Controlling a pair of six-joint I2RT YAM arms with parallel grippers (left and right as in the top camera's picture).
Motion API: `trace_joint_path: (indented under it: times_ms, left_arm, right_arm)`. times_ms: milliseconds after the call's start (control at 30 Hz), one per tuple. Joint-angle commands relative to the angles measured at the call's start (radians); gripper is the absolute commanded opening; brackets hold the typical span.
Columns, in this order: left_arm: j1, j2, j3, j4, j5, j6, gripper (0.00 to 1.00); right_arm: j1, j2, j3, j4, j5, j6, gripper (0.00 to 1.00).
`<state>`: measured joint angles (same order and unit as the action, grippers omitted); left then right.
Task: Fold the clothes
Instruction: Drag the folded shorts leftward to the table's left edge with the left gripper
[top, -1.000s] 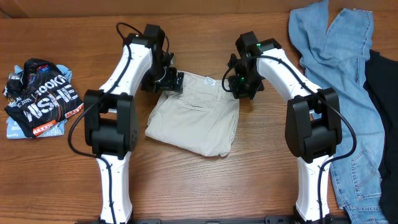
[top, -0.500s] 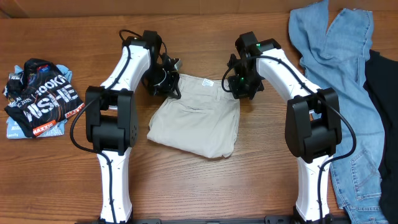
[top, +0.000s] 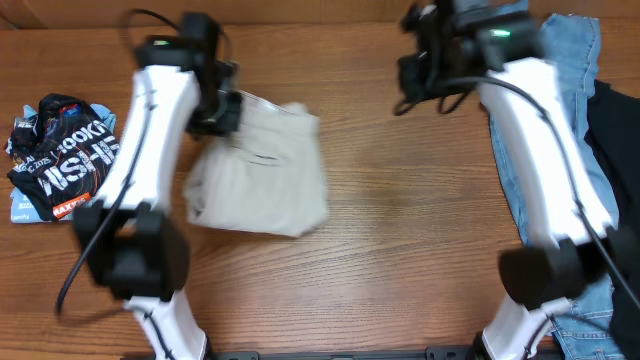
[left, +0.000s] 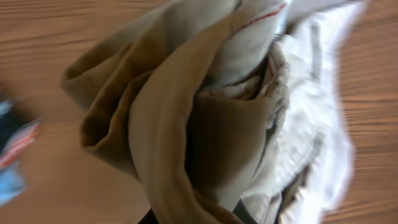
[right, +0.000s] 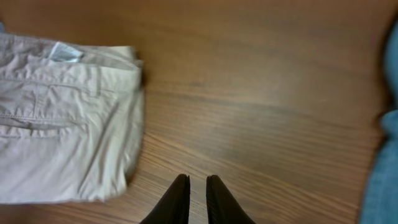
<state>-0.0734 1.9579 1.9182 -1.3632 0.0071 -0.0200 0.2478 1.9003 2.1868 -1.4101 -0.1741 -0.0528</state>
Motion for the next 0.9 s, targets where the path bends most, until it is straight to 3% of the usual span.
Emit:
trace_joint_path:
  times_ms: [0,200,533,867]
  left_arm:
    - [0.05,-0.114,0.009,-0.043,-0.2,-0.026,0.04]
    - [0.141,-0.192,0.009,-0.065,-0.322,0.016,0.04]
    - [0.296,-0.2,0.009,0.052,-0.32,0.145,0.04]
    - [0.492,-0.199,0.009,0.21,-0.055,0.199,0.04]
  right_arm:
    - [-0.003,-0.077,0.035,-0.019,0.01,0.001,0.14]
    - [-0.003,-0.144,0.035,-0.047,0.009,0.001,0.14]
    - [-0.003,-0.154,0.034,-0.076,0.009,0.001,0.14]
    - [-0.003,-0.154,0.034,-0.09,0.009,0.001,0.14]
